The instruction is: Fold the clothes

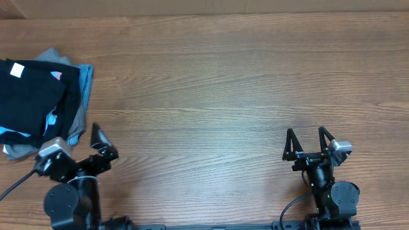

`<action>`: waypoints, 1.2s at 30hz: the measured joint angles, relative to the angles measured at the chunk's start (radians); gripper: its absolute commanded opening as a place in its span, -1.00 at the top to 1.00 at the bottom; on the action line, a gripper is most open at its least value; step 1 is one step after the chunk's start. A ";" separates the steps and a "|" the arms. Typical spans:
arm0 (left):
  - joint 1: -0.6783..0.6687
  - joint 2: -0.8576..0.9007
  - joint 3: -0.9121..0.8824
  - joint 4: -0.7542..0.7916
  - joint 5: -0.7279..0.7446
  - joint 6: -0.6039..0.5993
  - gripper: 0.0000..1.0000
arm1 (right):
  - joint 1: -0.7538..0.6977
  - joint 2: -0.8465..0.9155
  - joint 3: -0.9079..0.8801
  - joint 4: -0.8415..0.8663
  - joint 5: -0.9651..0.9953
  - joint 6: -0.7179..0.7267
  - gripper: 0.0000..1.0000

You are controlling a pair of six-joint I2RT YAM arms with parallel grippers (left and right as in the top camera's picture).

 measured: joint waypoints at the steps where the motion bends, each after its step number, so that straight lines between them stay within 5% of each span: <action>1: -0.007 -0.014 -0.045 0.080 0.027 0.000 -1.00 | 0.000 0.000 0.000 0.000 0.000 0.000 -1.00; 7: -0.027 -0.076 -0.195 0.239 0.097 0.000 -1.00 | 0.000 0.000 0.000 0.000 0.000 0.000 -1.00; 36: -0.122 -0.252 -0.520 0.317 -0.024 0.045 -1.00 | 0.000 0.000 0.000 0.000 0.000 0.000 -1.00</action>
